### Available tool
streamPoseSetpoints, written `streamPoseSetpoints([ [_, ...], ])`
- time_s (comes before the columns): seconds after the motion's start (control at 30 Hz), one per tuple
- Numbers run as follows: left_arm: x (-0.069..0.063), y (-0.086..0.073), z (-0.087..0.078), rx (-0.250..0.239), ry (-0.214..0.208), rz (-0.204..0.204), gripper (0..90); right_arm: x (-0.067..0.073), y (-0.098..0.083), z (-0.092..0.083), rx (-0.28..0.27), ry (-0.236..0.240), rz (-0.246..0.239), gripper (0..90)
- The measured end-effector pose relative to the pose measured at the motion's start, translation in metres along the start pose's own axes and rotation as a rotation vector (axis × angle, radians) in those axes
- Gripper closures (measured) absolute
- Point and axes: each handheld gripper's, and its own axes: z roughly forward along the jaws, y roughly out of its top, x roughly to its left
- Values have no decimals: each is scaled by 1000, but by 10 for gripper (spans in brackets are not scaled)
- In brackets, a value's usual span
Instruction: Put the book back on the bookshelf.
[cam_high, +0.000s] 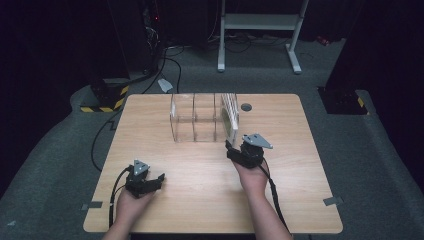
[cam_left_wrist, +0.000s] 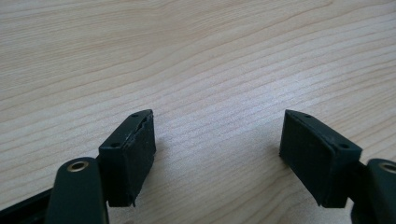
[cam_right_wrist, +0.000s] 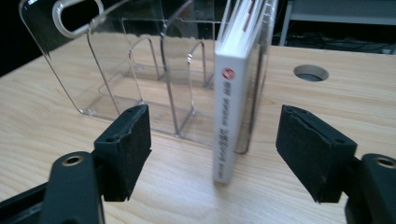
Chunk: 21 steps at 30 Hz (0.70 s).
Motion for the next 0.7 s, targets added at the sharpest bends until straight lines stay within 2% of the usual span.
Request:
streamPoseSetpoints([
  [0.13, 0, 0, 0, 0, 0, 0, 267, -10, -6, -8, 5, -11, -25, 257],
  [0.2, 0, 0, 0, 0, -1, -2, 267, -12, -9, -12, 16, -67, -39, 242],
  [0.23, 0, 0, 0, 0, 0, 0, 267, -14, -12, -14, 18, -96, -68, 234],
  [0.27, 0, 0, 0, 0, -1, -2, 267, -15, -14, -15, 18, -97, -79, 233],
  [0.47, 0, 0, 0, 0, -1, -2, 267, -45, -32, -30, 52, -118, -47, 209],
  [0.53, 0, 0, 0, 0, 0, 0, 267, -49, -34, -32, 62, -122, -48, 207],
  [0.57, 0, 0, 0, 0, 0, 0, 267, -63, -42, -40, 110, -133, -37, 196],
  [0.7, 0, 0, 0, 0, 0, -1, 267, -84, -58, -52, 170, -144, -34, 184],
])
